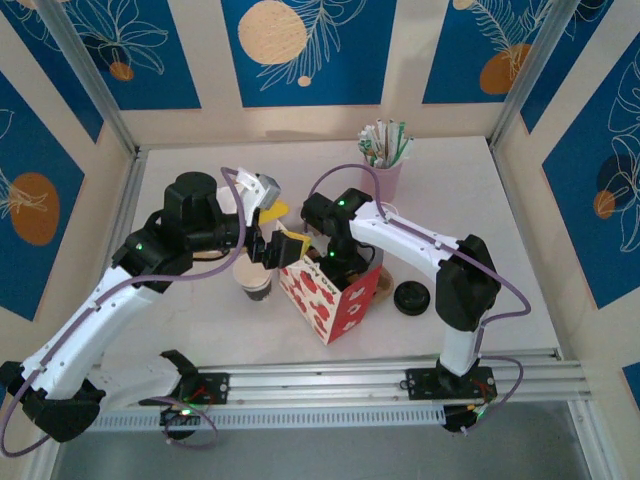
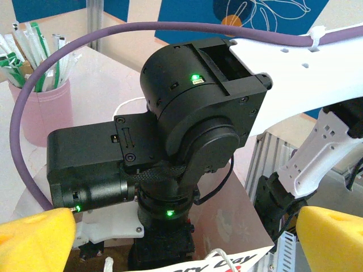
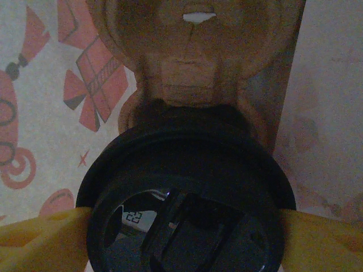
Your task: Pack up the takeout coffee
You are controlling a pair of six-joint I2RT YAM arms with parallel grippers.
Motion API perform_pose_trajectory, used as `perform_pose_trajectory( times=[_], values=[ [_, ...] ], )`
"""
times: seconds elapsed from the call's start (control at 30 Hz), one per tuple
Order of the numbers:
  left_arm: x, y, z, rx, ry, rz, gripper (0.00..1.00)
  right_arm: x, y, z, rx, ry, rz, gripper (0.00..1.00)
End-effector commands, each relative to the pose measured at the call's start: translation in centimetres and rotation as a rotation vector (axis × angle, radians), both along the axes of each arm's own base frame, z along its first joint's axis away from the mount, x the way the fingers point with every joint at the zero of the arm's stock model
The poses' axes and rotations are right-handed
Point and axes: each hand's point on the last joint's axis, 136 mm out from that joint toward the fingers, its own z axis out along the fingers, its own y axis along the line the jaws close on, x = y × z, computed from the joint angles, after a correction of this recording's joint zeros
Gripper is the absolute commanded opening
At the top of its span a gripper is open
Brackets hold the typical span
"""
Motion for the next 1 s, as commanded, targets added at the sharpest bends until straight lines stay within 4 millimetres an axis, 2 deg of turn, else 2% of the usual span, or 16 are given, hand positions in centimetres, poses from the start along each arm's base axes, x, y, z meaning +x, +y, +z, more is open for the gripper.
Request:
perform_pose_trajectory(
  times=[0.0, 0.97],
  values=[
    [-0.5, -0.4, 0.5, -0.022, -0.016, -0.028, 1.00, -0.4, -0.2, -1.8, -0.050, 0.024, 0.004, 0.85],
    [-0.3, -0.3, 0.2, -0.015, -0.016, -0.017, 1.00, -0.3, -0.2, -0.1, -0.041, -0.017, 0.002, 0.92]
  ],
)
